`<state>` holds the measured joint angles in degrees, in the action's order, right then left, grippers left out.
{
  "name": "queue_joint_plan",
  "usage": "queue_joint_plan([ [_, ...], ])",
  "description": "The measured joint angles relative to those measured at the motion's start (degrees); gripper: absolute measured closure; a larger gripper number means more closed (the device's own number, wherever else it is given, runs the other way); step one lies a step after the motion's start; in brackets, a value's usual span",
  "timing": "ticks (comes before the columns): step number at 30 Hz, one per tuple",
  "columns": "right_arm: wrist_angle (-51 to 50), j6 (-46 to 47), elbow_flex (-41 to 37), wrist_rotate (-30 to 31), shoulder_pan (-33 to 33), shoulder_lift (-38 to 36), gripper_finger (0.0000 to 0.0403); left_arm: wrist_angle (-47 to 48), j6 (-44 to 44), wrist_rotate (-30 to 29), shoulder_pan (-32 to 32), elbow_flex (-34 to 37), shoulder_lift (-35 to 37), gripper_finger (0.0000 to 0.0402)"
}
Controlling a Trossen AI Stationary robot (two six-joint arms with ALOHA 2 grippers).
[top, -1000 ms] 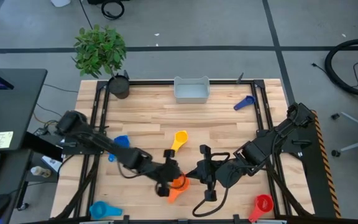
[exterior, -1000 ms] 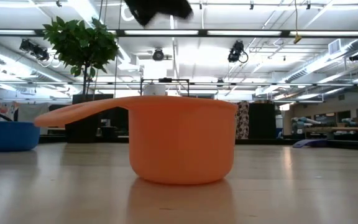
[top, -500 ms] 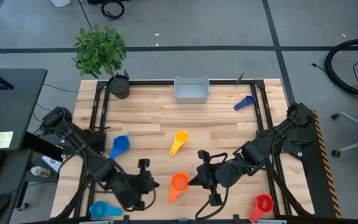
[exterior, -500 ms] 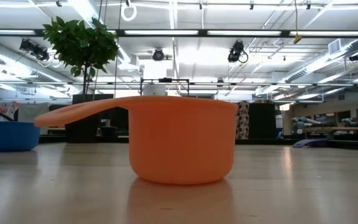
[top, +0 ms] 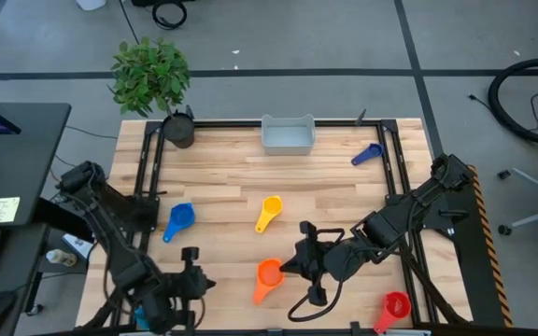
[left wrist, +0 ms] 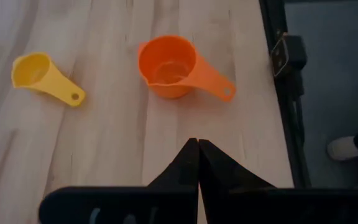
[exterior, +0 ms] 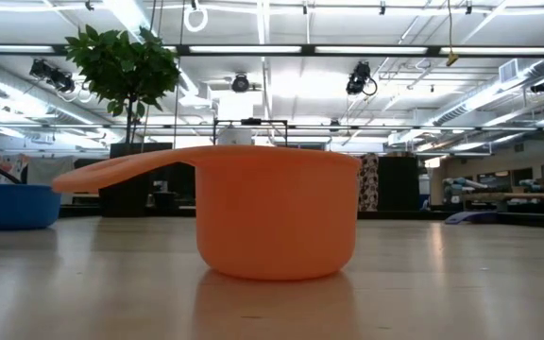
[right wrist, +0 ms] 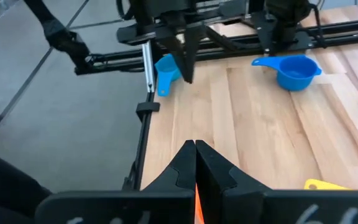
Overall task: Nest measuring cups in basket
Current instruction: Stack the blue measuring cup on top of the orange measuring cup
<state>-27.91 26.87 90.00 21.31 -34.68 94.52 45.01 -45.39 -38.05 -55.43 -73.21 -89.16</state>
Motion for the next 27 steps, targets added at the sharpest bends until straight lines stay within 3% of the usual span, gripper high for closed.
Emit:
queue_joint_plan([
  [8, -0.12, 1.89, 0.0, -0.54, 0.0, 0.0, 0.0398, 5.51, -10.19, -8.45, -7.89, 0.0, 1.33, 0.0398],
  [17, 0.55, 2.13, 0.0, -13.66, 0.6, 0.0, 0.0377, 10.65, -26.27, -17.42, -14.92, 0.0, 1.31, 0.0398],
  [27, 0.8, 1.47, 0.0, -15.25, 3.38, 0.13, 0.0365, 12.83, -32.98, -18.74, -15.42, 0.0, 1.31, 0.0398],
])
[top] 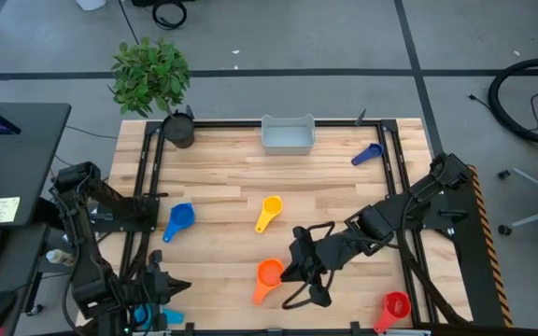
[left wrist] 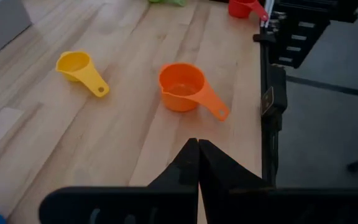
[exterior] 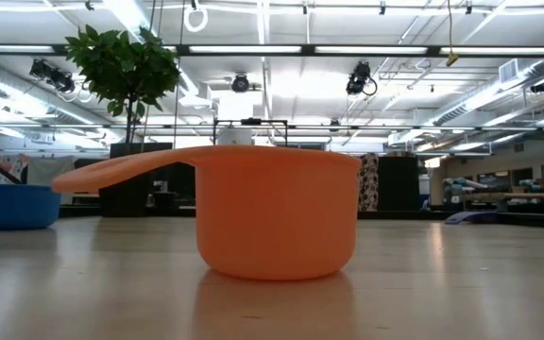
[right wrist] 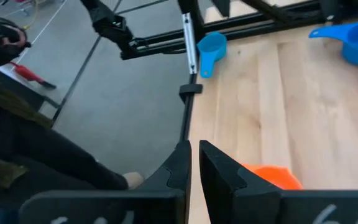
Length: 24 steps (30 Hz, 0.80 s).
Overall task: Nest measuring cups in basket
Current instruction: Stack the blue measuring cup on top of the orange measuring cup
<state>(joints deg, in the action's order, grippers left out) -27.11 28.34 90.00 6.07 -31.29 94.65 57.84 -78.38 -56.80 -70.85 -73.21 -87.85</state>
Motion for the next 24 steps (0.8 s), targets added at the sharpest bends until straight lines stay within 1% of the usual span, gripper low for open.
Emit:
queue_joint_plan([
  [4, 0.04, -1.71, -0.05, -0.89, 1.12, 0.0, 0.0365, 0.02, -0.94, 0.8, 0.0, 0.0, 0.0, 0.0398],
  [9, 0.02, -4.23, -0.2, -1.66, 1.81, 0.0, 0.0364, -0.11, -1.21, 7.15, 0.0, 0.0, 0.0, 0.0398],
  [11, 0.02, -4.88, -0.2, -1.63, 2.0, 0.0, 0.0364, -0.09, -2.07, 8.64, 0.0, 0.0, 0.0, 0.0398],
  [18, 1.86, -8.54, -0.22, -1.66, 2.2, 0.0, 0.0368, -0.21, -2.17, 9.43, 0.0, 0.0, 0.0, 0.0398],
  [22, 1.61, -8.98, -0.22, -1.67, 2.23, 0.0, 0.0394, -0.28, -2.42, 14.19, 0.02, 0.0, 0.0, 0.0398],
  [24, 1.25, -8.98, -0.22, -1.69, 2.23, 0.0, 0.0395, -0.29, -2.45, 17.54, 0.02, 0.0, 0.0, 0.0398],
])
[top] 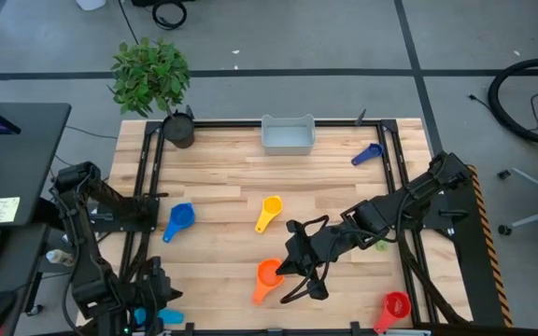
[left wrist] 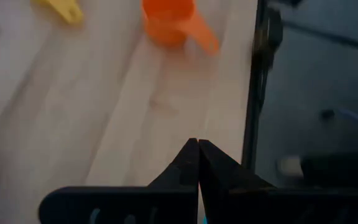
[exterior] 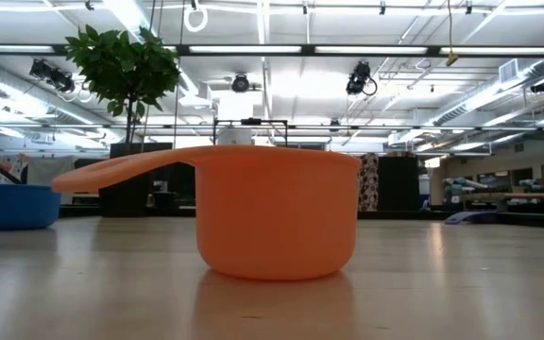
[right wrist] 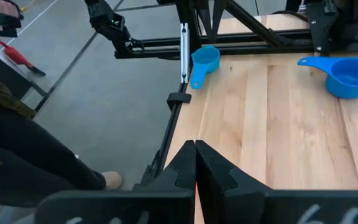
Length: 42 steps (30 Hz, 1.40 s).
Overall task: Nest measuring cups in basket
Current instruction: Stack the blue measuring cup on top of the orange measuring cup
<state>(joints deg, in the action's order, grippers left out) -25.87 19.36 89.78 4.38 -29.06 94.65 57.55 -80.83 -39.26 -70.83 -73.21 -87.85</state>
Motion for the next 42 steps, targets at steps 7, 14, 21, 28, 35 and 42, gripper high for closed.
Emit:
queue_joint_plan([
  [7, -1.71, 1.31, 0.0, -2.58, 0.0, 0.0, 0.0394, -0.04, -0.01, 5.82, -0.04, 0.0, -0.02, 0.0398],
  [14, -18.48, 6.79, -0.02, -11.34, -0.23, -0.02, 0.0397, -0.04, 0.41, 3.33, 0.0, 0.0, -0.02, 0.0398],
  [21, -28.21, 12.57, -0.04, -20.98, -3.76, -0.11, 0.0398, -0.01, 0.51, 2.35, 0.0, 0.0, -0.02, 0.0398],
  [28, -35.66, 16.94, -0.04, -21.42, -8.3, -0.15, 0.0398, -0.08, 0.08, 1.19, 0.0, 0.0, -0.02, 0.0398],
  [35, -32.45, 16.93, -0.04, -14.57, -9.11, -0.15, 0.0398, -1.13, -1.45, 9.59, 0.11, 0.0, -0.02, 0.0388],
  [42, -32.43, 15.56, -0.04, -11.25, -9.11, -0.15, 0.0398, -1.19, -8.27, 16.44, 1.29, 0.0, -0.02, 0.0338],
])
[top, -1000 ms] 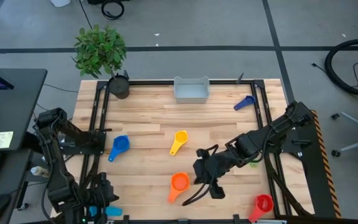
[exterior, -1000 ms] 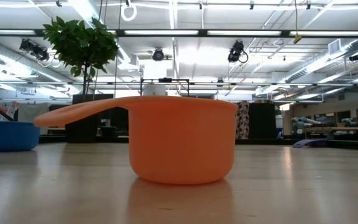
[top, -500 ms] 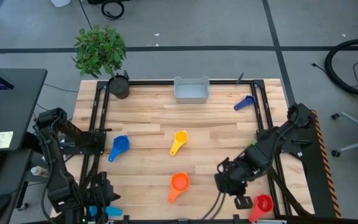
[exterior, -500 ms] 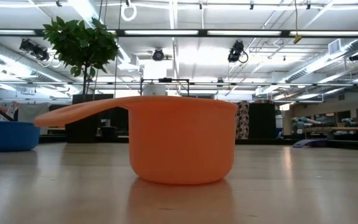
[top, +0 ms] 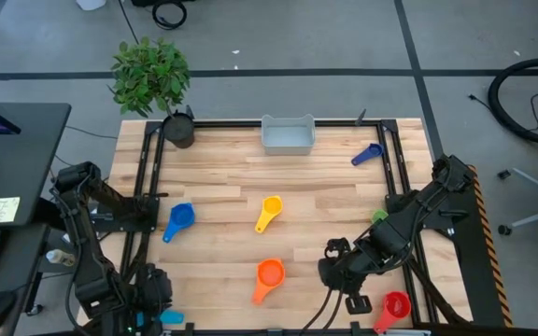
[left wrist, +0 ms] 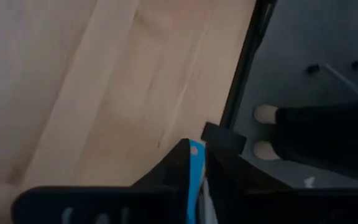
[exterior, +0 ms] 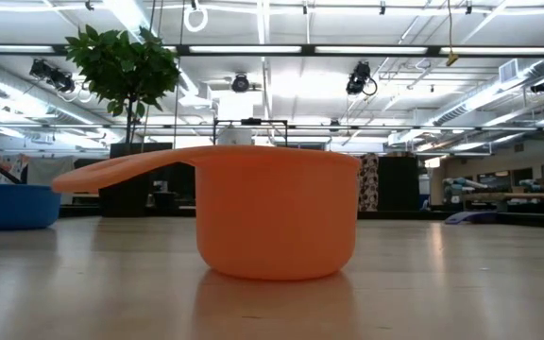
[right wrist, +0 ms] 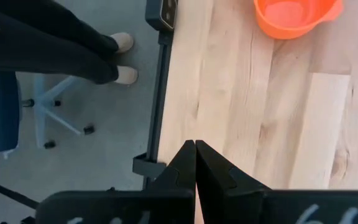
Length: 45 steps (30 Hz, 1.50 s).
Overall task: Nest measuring cups in basket
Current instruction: Stack the blue measuring cup on top of the orange measuring cup
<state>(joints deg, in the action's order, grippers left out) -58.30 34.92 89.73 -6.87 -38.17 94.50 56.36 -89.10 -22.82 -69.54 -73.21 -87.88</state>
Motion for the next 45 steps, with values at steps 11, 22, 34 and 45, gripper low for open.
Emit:
queue_joint_plan([
  [11, -0.13, 0.91, 0.0, 0.73, 0.04, 0.0, 0.0367, 5.53, -0.96, 1.33, 0.88, 0.4, -0.32, 0.0272],
  [22, -0.12, 0.48, 0.0, 4.41, 0.04, 0.07, 0.0375, 21.17, -5.71, -0.5, 17.25, 1.68, -0.37, 0.0271],
  [34, -0.07, 0.48, 0.0, 4.48, 0.04, 0.11, 0.0378, 22.84, -5.44, 5.05, 37.57, 1.68, -0.37, 0.0271],
  [45, -0.05, 0.52, 0.0, 4.46, 0.04, 0.11, 0.038, 14.44, -4.7, 10.92, 43.52, 12.67, -0.26, 0.0271],
])
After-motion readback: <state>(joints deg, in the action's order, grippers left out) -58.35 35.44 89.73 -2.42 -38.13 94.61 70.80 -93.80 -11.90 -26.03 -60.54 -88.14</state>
